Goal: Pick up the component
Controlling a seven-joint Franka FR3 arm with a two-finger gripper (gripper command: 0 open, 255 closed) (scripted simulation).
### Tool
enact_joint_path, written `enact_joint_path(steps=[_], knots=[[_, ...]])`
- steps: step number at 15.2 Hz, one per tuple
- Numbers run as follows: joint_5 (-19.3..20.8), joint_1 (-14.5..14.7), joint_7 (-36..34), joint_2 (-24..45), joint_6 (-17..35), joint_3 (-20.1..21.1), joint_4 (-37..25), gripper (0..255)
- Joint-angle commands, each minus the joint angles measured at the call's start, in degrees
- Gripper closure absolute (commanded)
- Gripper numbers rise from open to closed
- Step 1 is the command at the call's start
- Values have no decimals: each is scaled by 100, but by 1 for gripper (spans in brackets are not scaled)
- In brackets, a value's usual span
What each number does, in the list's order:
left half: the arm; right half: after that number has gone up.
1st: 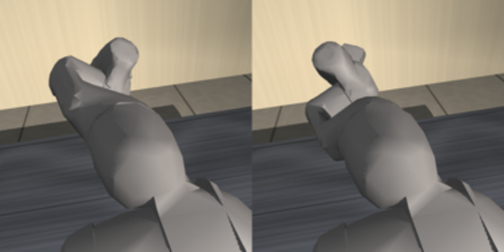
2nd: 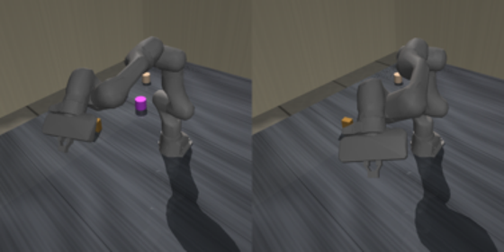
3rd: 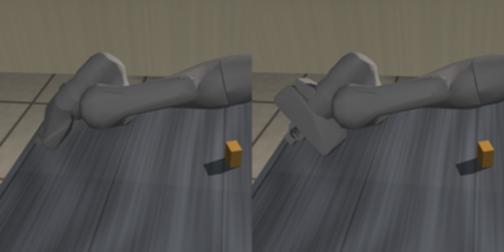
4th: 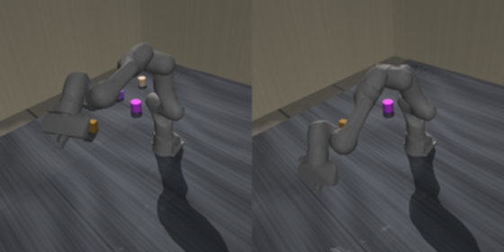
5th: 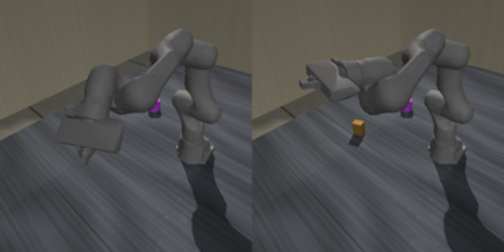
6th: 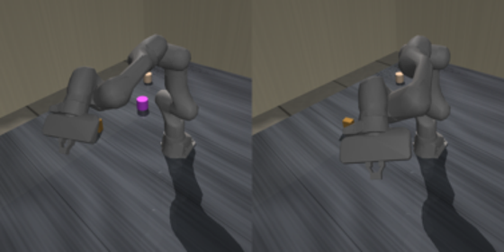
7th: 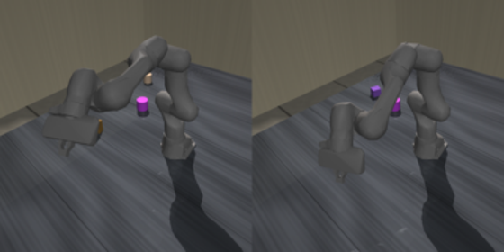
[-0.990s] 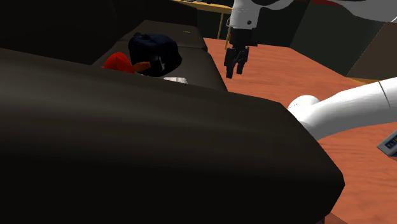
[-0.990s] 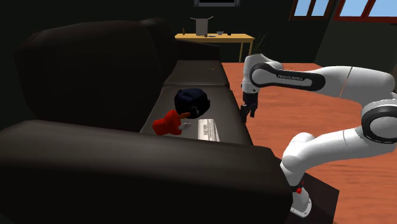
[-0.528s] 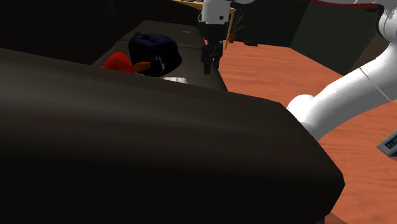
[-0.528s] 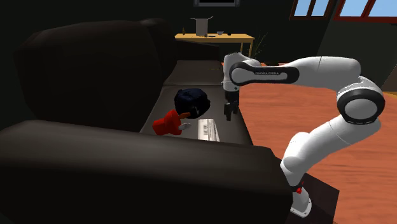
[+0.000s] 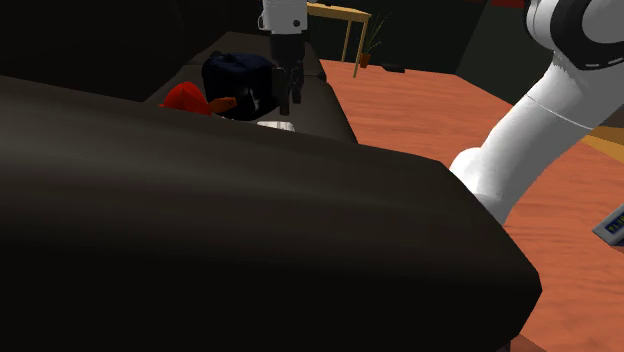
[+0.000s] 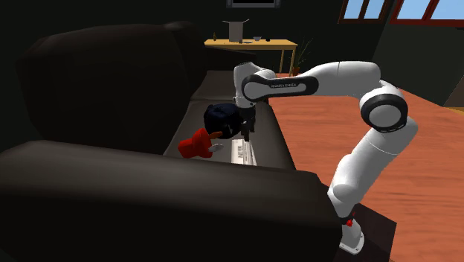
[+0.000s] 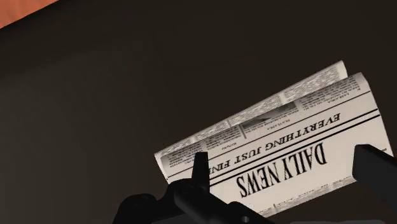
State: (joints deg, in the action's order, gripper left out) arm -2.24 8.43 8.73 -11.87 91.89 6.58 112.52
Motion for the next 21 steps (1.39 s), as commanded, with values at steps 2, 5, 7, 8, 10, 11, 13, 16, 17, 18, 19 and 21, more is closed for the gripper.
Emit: enact_joint_path(steps=[2, 5, 7, 8, 10, 11, 13, 16, 17, 18, 19, 21], knots=[[128, 151, 103, 625, -67, 184, -677, 0], [298, 310, 200, 1252, -175, 361, -1387, 0], [432, 430, 259, 1677, -278, 476, -1893, 0], [505, 497, 289, 1893, -339, 532, -2158, 0], [664, 644, 349, 2334, -483, 640, -2715, 0], [749, 726, 381, 2561, -567, 690, -3009, 0], [929, 910, 451, 3028, -758, 781, -3634, 0], [917, 895, 443, 2986, -507, 772, -3341, 0], [915, 889, 439, 2976, -425, 770, -3249, 0], [913, 884, 436, 2967, -344, 769, -3159, 0], [912, 879, 432, 2960, -264, 768, -3073, 0], [911, 872, 426, 2953, -140, 766, -2941, 0]])
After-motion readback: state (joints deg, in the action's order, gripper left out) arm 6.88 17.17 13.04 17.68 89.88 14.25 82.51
